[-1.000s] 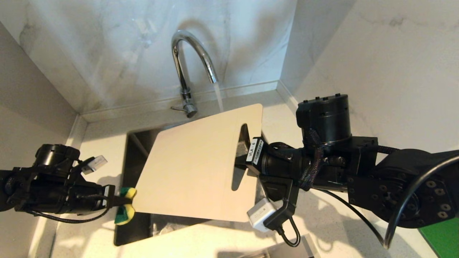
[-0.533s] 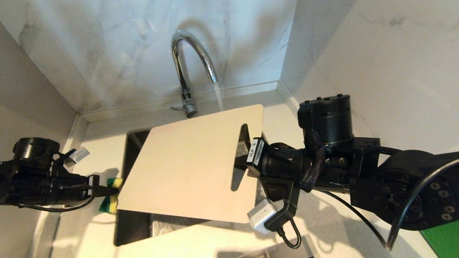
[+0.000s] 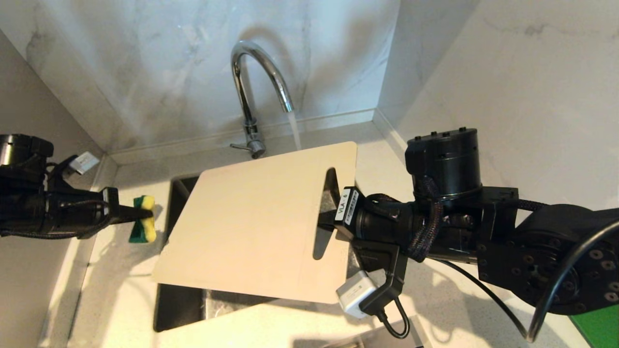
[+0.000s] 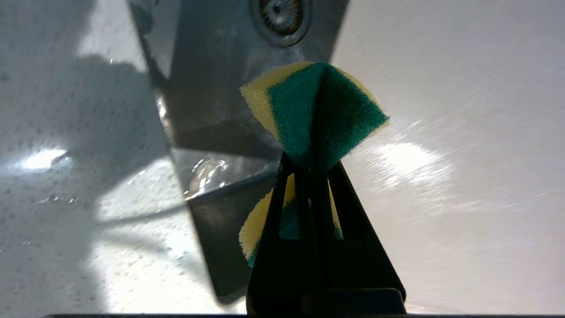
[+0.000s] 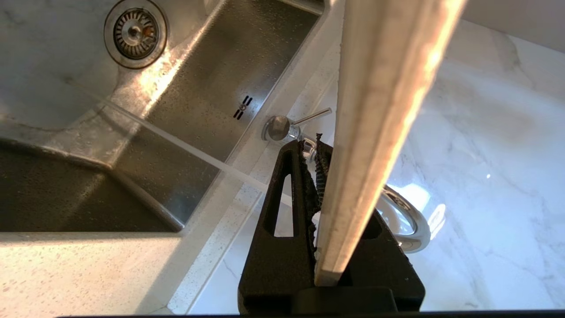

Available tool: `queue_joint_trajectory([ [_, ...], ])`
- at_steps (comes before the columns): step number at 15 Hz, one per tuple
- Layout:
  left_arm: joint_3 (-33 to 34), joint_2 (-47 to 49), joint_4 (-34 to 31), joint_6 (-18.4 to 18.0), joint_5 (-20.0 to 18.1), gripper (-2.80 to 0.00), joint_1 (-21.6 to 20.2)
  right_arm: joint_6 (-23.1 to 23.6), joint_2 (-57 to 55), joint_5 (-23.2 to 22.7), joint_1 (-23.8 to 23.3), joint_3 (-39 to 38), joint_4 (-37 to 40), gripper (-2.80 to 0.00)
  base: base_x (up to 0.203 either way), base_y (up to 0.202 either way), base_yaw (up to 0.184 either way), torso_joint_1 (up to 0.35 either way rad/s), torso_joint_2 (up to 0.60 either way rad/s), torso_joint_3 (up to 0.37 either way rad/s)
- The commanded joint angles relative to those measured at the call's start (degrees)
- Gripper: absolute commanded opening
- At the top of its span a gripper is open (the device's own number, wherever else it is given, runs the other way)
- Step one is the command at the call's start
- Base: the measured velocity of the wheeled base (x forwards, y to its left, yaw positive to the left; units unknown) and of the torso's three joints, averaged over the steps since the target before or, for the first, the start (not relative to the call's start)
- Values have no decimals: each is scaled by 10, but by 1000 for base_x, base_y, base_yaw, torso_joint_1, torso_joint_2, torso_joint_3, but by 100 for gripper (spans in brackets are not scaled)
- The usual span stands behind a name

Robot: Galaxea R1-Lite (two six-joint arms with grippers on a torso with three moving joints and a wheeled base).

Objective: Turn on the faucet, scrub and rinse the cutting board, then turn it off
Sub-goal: Put down the cutting board

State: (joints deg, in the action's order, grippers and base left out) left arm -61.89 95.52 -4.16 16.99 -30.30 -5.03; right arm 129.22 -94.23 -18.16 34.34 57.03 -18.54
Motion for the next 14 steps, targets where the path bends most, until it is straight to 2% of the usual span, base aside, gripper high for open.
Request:
queue_joint_trajectory([
  [1,-46,-11,-29,21,-4,-280,18,8,0,-1,0,-2,-1,-280,0,0,0,0,0,0],
  [5,-57,-34,-45,54,-1,-280,88,8,16,-1,0,-18,-1,-280,0,0,0,0,0,0],
  [7,-45,-47,-65,54,-3,-280,94,1,35,0,0,-39,-2,-280,0,0,0,0,0,0],
  [11,-5,-62,-62,50,-5,-280,95,-23,80,21,0,-94,-3,-280,0,0,0,0,0,0],
  [14,-2,-63,-62,52,-5,-280,107,-27,109,29,0,-119,-3,-280,0,0,0,0,0,0],
])
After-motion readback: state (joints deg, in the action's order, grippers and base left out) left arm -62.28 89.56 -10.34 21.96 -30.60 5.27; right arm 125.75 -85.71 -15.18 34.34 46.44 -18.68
